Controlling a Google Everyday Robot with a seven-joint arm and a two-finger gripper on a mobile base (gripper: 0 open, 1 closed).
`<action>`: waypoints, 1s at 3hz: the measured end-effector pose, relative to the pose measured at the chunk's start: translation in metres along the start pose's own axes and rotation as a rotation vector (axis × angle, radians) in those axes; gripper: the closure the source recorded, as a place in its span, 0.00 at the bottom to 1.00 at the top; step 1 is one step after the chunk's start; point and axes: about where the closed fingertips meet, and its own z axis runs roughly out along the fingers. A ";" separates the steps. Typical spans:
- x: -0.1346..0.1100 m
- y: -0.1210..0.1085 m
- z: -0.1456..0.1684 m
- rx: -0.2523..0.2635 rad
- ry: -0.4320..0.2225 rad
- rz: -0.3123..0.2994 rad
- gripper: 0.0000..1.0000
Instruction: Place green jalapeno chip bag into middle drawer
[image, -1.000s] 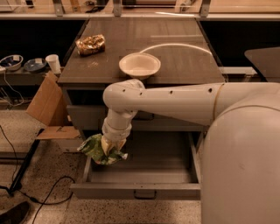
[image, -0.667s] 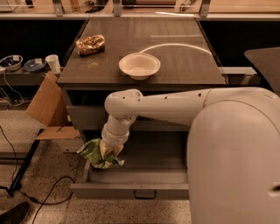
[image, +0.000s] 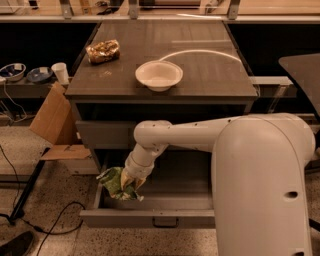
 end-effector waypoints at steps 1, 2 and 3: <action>0.010 -0.031 -0.006 -0.038 -0.074 0.123 1.00; 0.015 -0.043 -0.020 -0.044 -0.135 0.174 1.00; 0.012 -0.049 -0.022 -0.055 -0.147 0.207 1.00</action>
Offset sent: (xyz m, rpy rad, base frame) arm 0.0012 -0.0738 0.0144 0.0485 -0.0807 -0.3132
